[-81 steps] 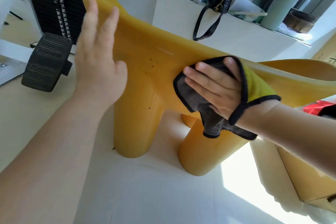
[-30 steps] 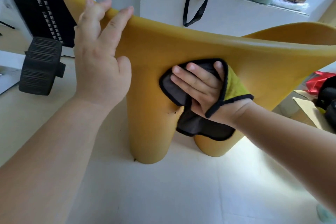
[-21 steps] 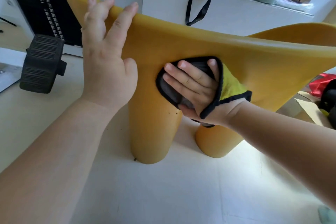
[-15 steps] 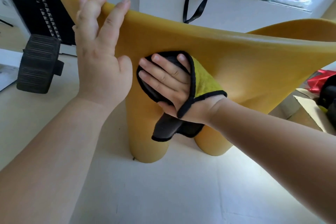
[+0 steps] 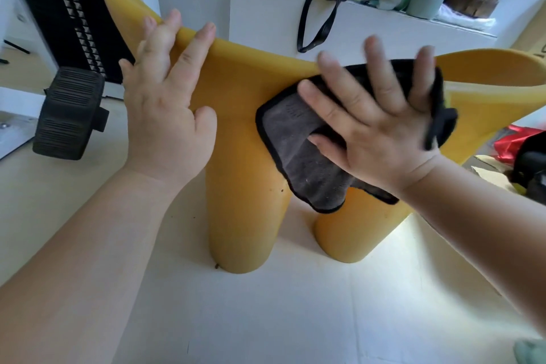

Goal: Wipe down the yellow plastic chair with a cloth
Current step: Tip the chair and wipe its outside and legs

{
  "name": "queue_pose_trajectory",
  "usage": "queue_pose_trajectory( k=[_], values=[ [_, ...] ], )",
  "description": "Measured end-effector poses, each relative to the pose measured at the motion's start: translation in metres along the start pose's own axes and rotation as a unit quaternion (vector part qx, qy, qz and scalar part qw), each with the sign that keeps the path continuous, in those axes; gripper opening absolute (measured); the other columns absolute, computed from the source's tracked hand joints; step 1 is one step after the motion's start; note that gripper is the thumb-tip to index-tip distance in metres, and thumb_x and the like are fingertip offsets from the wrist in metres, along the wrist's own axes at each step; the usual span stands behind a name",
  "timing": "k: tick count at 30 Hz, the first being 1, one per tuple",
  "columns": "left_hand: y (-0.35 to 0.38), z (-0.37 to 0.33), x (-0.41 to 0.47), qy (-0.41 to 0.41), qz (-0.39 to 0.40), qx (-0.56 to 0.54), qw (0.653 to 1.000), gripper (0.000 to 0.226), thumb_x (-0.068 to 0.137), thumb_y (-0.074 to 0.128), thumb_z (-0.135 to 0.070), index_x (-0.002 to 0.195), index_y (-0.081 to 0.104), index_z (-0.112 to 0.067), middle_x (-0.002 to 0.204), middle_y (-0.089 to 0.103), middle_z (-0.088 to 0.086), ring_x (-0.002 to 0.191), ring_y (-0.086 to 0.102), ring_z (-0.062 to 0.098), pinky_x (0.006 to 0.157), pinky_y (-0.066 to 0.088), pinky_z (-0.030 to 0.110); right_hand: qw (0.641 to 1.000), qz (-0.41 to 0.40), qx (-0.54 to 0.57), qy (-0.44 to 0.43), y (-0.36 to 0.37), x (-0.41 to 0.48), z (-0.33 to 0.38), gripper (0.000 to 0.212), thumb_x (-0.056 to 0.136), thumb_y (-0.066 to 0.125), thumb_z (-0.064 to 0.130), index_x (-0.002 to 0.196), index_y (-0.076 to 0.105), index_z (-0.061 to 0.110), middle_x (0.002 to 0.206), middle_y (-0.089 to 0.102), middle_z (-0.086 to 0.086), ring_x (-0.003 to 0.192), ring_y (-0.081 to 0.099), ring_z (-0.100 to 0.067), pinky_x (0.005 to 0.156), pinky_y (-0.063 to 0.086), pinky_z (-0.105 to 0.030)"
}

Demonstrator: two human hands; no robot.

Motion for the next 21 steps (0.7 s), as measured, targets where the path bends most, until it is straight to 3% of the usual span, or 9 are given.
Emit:
queue_pose_trajectory(
  k=[2,5,9,11,12,14,16,18,21],
  values=[
    [0.000,0.000,-0.001,-0.005,0.012,0.001,1.000,0.086,0.077,0.049,0.005,0.156,0.033,-0.024,0.165,0.022,0.012,0.155,0.010,0.038,0.116,0.013,0.072,0.996,-0.031,-0.030,0.072,-0.003,-0.011,-0.001,0.077,0.096,0.057,0.062,0.159,0.030,0.029,0.170,0.018,-0.003,0.155,0.002,-0.038,0.120,-0.012,-0.059],
    [0.001,-0.001,-0.005,-0.003,0.032,-0.010,0.999,0.089,0.078,0.049,0.007,0.159,0.027,-0.024,0.168,0.014,0.012,0.155,0.006,0.037,0.118,0.009,0.071,0.994,-0.020,-0.077,0.068,0.020,-0.015,0.033,0.079,0.094,0.055,0.061,0.161,0.027,0.029,0.172,0.003,0.000,0.157,-0.012,-0.027,0.122,-0.011,-0.059],
    [-0.001,0.001,-0.018,0.007,-0.001,-0.003,1.000,0.086,0.077,0.054,0.004,0.158,0.029,-0.014,0.164,0.016,0.025,0.153,0.017,0.040,0.119,0.015,0.066,0.999,0.027,-0.028,0.001,0.057,-0.034,0.073,0.076,0.089,0.064,0.050,0.157,0.038,0.027,0.164,0.025,0.007,0.157,-0.010,-0.016,0.124,-0.015,-0.047],
    [0.001,0.006,-0.037,0.003,-0.071,-0.010,0.997,0.070,0.076,0.059,-0.002,0.144,0.044,0.003,0.147,0.036,0.034,0.138,0.039,0.044,0.115,0.031,0.058,0.999,0.032,0.016,0.013,0.062,-0.035,0.081,0.076,0.088,0.067,0.047,0.155,0.041,0.023,0.161,0.026,0.004,0.157,-0.010,-0.016,0.124,-0.016,-0.046],
    [0.007,0.010,-0.052,-0.026,-0.086,-0.029,0.995,0.059,0.077,0.061,-0.009,0.133,0.051,0.007,0.133,0.047,0.029,0.124,0.048,0.041,0.107,0.039,0.053,0.999,0.027,0.031,0.027,0.060,-0.033,0.082,0.075,0.087,0.068,0.045,0.154,0.043,0.021,0.161,0.027,0.003,0.158,-0.007,-0.016,0.124,-0.015,-0.046],
    [0.034,0.018,-0.083,-0.145,-0.015,-0.107,0.984,0.046,0.082,0.063,-0.033,0.115,0.055,-0.003,0.111,0.055,0.010,0.099,0.054,0.026,0.090,0.046,0.042,0.996,0.012,0.062,0.055,0.057,-0.031,0.083,0.075,0.084,0.071,0.039,0.152,0.046,0.019,0.160,0.031,0.000,0.158,-0.002,-0.018,0.125,-0.012,-0.045],
    [0.071,0.020,-0.114,-0.264,0.114,-0.166,0.943,0.041,0.083,0.063,-0.053,0.104,0.054,-0.018,0.103,0.059,-0.001,0.091,0.058,0.019,0.082,0.050,0.037,0.992,0.008,0.090,0.085,0.055,-0.030,0.089,0.077,0.084,0.069,0.035,0.153,0.042,0.017,0.160,0.029,-0.002,0.158,-0.004,-0.019,0.125,-0.009,-0.046],
    [0.087,0.020,-0.124,-0.306,0.141,-0.169,0.926,0.033,0.084,0.068,-0.052,0.088,0.056,-0.022,0.091,0.064,-0.002,0.084,0.062,0.018,0.077,0.054,0.041,0.986,0.016,0.112,0.120,0.054,-0.030,0.100,0.077,0.086,0.067,0.029,0.155,0.036,0.015,0.161,0.025,-0.004,0.158,0.003,-0.023,0.126,-0.009,-0.047],
    [0.081,0.022,-0.111,-0.295,0.095,-0.133,0.941,0.037,0.087,0.072,-0.042,0.067,0.052,-0.018,0.064,0.059,-0.003,0.063,0.056,0.016,0.061,0.049,0.037,0.973,0.024,0.155,0.171,0.056,-0.033,0.114,0.073,0.089,0.066,0.022,0.154,0.033,0.014,0.161,0.023,-0.005,0.151,0.022,-0.031,0.126,-0.004,-0.049]
  ],
)
Point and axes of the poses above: each hand's wrist, its own x-axis towards the middle knuckle, its own y-axis out of the palm, z = x × y, the point moved 7 cm from there along x, towards the middle knuckle
